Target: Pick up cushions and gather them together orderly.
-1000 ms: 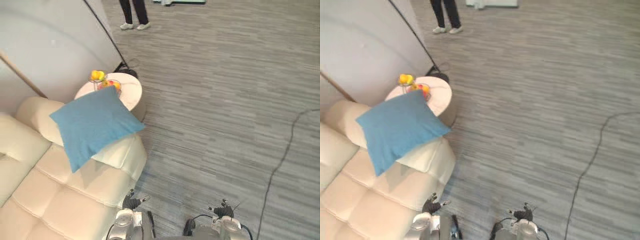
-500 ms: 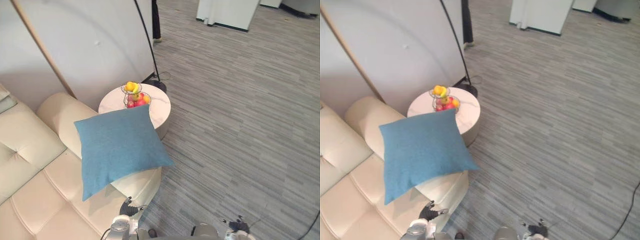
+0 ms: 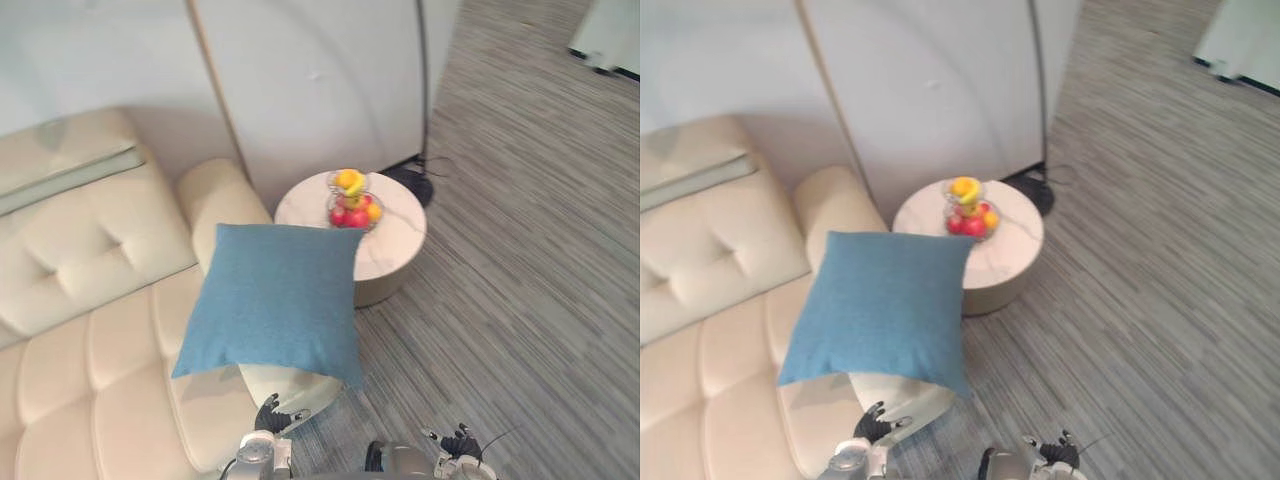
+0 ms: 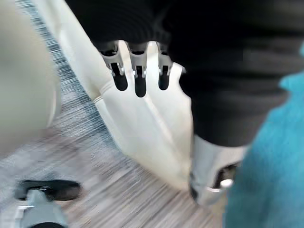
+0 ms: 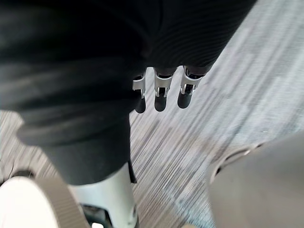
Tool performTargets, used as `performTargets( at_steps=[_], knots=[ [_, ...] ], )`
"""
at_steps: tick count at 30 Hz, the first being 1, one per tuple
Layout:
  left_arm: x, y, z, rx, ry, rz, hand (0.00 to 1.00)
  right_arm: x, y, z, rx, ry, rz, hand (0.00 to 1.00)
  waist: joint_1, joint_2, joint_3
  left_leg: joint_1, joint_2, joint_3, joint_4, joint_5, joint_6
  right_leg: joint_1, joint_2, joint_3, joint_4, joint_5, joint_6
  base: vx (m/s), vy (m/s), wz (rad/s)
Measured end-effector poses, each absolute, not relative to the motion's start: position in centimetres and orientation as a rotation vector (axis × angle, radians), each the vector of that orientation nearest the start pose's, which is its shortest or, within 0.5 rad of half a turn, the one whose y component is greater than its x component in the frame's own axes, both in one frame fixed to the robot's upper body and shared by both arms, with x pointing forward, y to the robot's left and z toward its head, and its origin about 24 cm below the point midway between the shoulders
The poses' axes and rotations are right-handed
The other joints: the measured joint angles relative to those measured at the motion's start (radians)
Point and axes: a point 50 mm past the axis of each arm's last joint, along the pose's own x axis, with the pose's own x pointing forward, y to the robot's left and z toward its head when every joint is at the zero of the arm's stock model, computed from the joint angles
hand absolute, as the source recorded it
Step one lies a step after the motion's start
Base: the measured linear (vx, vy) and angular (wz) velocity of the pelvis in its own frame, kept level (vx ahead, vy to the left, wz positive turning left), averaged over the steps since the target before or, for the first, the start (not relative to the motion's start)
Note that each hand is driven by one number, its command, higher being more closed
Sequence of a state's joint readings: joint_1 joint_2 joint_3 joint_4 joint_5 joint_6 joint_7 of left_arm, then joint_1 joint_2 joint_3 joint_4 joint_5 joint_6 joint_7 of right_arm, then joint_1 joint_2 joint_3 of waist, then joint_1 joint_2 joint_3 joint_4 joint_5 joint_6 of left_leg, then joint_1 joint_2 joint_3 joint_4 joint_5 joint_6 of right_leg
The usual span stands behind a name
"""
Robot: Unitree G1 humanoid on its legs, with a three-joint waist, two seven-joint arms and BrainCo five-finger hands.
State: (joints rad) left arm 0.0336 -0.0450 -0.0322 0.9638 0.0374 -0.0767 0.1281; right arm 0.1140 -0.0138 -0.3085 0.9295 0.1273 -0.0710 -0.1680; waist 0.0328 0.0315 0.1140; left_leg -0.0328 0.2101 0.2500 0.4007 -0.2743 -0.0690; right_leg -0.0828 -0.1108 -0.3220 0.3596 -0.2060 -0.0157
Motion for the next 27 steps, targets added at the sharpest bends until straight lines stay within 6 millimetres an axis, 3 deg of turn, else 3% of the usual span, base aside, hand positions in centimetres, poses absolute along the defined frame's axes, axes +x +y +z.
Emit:
performTargets(
  at_steps=[2, 3, 4, 5, 9, 15, 19, 22, 24, 26, 27],
  knots=[
    [14.0, 13.3, -14.6, 0.068, 0.911, 0.046, 0.00, 10.2, -21.5, -14.9, 0.146, 0.951, -0.557, 0.00, 0.000, 0.004, -0.003, -0.003, 0.025, 0.084, -0.048, 0.043, 0.038, 0.018, -0.027, -0.037, -0.013, 0.002, 0.005, 0.00, 0.070, 0.71],
    [13.9, 13.2, -14.6, 0.076, 0.913, 0.035, 0.00, 10.3, -21.7, -14.9, 0.141, 0.950, -0.560, 0.00, 0.002, 0.013, -0.005, -0.007, 0.023, 0.097, -0.090, 0.089, -0.012, 0.018, -0.033, -0.044, -0.019, 0.008, 0.027, -0.02, 0.098, 0.53],
    [13.9, 13.2, -14.6, 0.078, 0.914, 0.033, 0.00, 10.3, -21.8, -14.9, 0.137, 0.950, -0.562, 0.00, 0.002, 0.015, -0.006, -0.007, 0.016, 0.095, -0.104, 0.092, -0.018, 0.019, -0.033, -0.041, -0.024, 0.011, 0.033, -0.02, 0.146, 0.33],
    [13.9, 13.4, -14.7, 0.104, 0.915, 0.019, 0.00, 10.3, -21.5, -15.0, 0.141, 0.963, -0.551, 0.00, 0.003, 0.012, -0.010, 0.001, -0.012, 0.090, -0.150, 0.108, -0.033, 0.029, -0.035, -0.026, -0.070, 0.037, 0.056, -0.02, 0.124, 0.14],
    [13.1, 14.5, -15.2, 0.183, 0.951, -0.023, 0.00, 9.2, -21.0, -15.6, 0.146, 1.018, -0.548, 0.00, -0.009, -0.007, -0.018, 0.065, -0.095, 0.068, -0.285, 0.175, -0.005, 0.086, -0.059, -0.022, -0.192, 0.112, 0.087, -0.01, 0.162, 0.13],
    [12.6, 15.9, -15.4, 0.217, 0.975, -0.005, 0.00, 9.1, -21.0, -15.7, 0.150, 1.023, -0.553, 0.00, -0.009, -0.012, -0.024, 0.109, -0.138, 0.067, -0.403, 0.231, 0.007, 0.088, -0.067, -0.005, -0.227, 0.133, 0.098, -0.01, 0.062, 0.02],
    [12.7, 16.8, -15.4, 0.229, 0.977, 0.018, 0.00, 9.6, -20.9, -15.6, 0.146, 1.013, -0.553, 0.00, -0.009, -0.012, -0.025, 0.114, -0.142, 0.047, -0.435, 0.247, 0.008, 0.090, -0.059, -0.009, -0.249, 0.142, 0.095, 0.00, -0.003, 0.02],
    [13.3, 18.5, -14.8, 0.214, 0.945, 0.115, 0.00, 10.9, -21.3, -15.2, 0.128, 0.981, -0.564, 0.00, -0.009, -0.015, -0.027, 0.113, -0.143, 0.026, -0.457, 0.260, 0.007, 0.104, -0.053, -0.031, -0.277, 0.153, 0.096, 0.02, -0.012, 0.16],
    [14.3, 20.0, -14.0, 0.188, 0.888, 0.206, 0.00, 12.6, -22.1, -14.5, 0.111, 0.929, -0.571, 0.00, -0.009, -0.018, -0.027, 0.110, -0.144, 0.022, -0.469, 0.268, 0.008, 0.103, -0.051, -0.036, -0.288, 0.160, 0.095, 0.01, -0.002, 0.05],
    [16.1, 23.0, -12.1, 0.165, 0.783, 0.330, 0.00, 14.5, -25.8, -12.5, 0.049, 0.823, -0.608, 0.00, -0.002, -0.021, -0.027, 0.104, -0.146, 0.021, -0.471, 0.268, 0.008, 0.105, -0.048, -0.036, -0.308, 0.171, 0.093, 0.00, 0.000, 0.00],
    [16.8, 24.7, -11.0, 0.157, 0.717, 0.384, 0.00, 15.9, -28.2, -10.5, 0.025, 0.714, -0.589, 0.00, -0.001, -0.021, -0.027, 0.103, -0.147, 0.024, -0.476, 0.268, 0.008, 0.102, -0.047, -0.033, -0.315, 0.174, 0.093, 0.00, 0.000, 0.00]
  ],
)
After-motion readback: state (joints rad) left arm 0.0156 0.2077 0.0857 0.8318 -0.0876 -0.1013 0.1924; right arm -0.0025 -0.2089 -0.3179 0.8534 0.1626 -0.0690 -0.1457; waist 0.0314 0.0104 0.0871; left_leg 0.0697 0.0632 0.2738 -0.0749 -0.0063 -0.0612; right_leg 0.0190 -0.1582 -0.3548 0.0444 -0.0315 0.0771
